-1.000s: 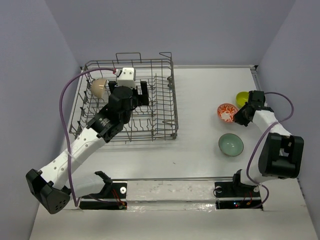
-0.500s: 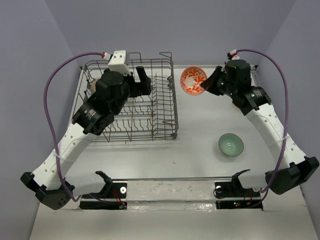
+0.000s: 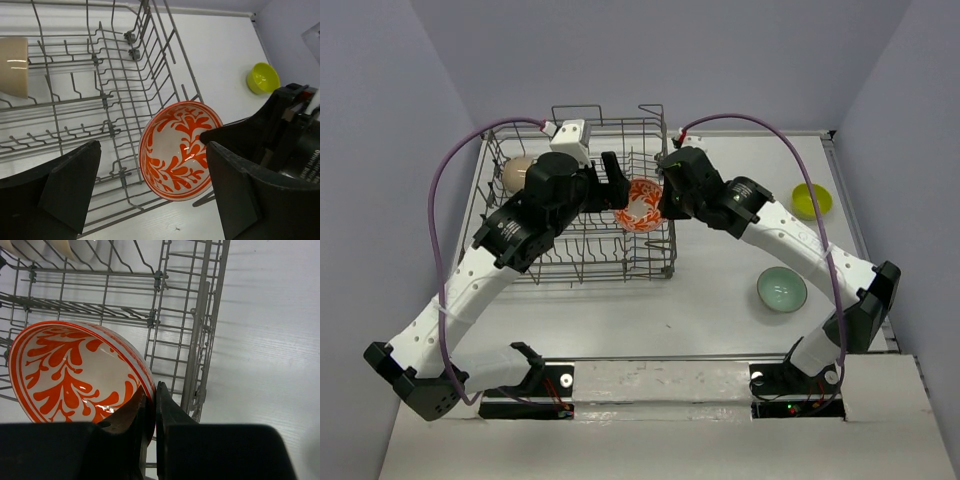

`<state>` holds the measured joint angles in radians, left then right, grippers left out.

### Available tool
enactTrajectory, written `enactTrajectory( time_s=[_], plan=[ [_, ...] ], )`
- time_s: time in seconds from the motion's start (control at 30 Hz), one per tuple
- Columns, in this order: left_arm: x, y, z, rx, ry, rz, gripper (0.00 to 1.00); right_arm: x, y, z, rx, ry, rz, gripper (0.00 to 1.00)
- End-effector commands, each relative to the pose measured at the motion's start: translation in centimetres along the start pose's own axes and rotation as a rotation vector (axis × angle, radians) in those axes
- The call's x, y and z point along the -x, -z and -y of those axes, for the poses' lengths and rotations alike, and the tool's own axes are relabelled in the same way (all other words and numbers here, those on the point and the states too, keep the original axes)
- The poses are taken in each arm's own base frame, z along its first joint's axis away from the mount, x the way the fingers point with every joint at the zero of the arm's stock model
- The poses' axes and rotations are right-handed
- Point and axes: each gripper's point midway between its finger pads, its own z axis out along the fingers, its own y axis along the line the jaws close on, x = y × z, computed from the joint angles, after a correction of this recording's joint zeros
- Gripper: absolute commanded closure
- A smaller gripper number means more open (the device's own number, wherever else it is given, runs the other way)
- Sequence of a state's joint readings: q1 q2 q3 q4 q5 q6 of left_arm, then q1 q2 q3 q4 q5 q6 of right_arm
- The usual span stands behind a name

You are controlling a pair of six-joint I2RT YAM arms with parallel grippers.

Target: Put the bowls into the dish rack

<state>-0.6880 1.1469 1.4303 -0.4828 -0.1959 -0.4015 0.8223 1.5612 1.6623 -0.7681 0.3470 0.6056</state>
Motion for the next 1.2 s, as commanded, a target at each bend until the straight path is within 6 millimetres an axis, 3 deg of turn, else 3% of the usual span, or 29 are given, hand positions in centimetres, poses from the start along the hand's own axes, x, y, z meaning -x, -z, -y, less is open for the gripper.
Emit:
enactTrajectory(
  time_s=[0.0, 0.27, 0.57, 0.93, 1.07, 1.17],
  plan=[
    [-0.9, 0.4, -1.5, 0.060, 0.000, 0.001, 0.06, 5.7, 3.2, -2.5, 0.044, -0.058, 0.188, 0.99],
    [-2.5, -0.1, -3.1, 0.119, -0.009, -0.017, 0.12, 5.2, 3.9, -4.3, 0.072, -0.040, 0.189, 0.99],
    [-3.6, -0.6, -2.4, 0.077, 0.007, -0.041, 0.30, 5.4, 4.8, -5.6, 0.105, -0.035, 0.198, 0.99],
    [-4.0, -0.5, -2.8, 0.087, 0.011, -0.043, 0.43, 4.8, 4.6, -7.6, 0.131, -0.010, 0.189, 0.99],
    [-3.5, -0.2, -2.9, 0.093, 0.012, -0.029, 0.52, 4.5, 4.0, -7.3, 0.109, 0.001, 0.186, 0.99],
    [-3.4, -0.1, -3.2, 0.112, 0.006, -0.026, 0.66, 4.3, 3.7, -7.1, 0.101, 0.007, 0.184, 0.99]
  ],
)
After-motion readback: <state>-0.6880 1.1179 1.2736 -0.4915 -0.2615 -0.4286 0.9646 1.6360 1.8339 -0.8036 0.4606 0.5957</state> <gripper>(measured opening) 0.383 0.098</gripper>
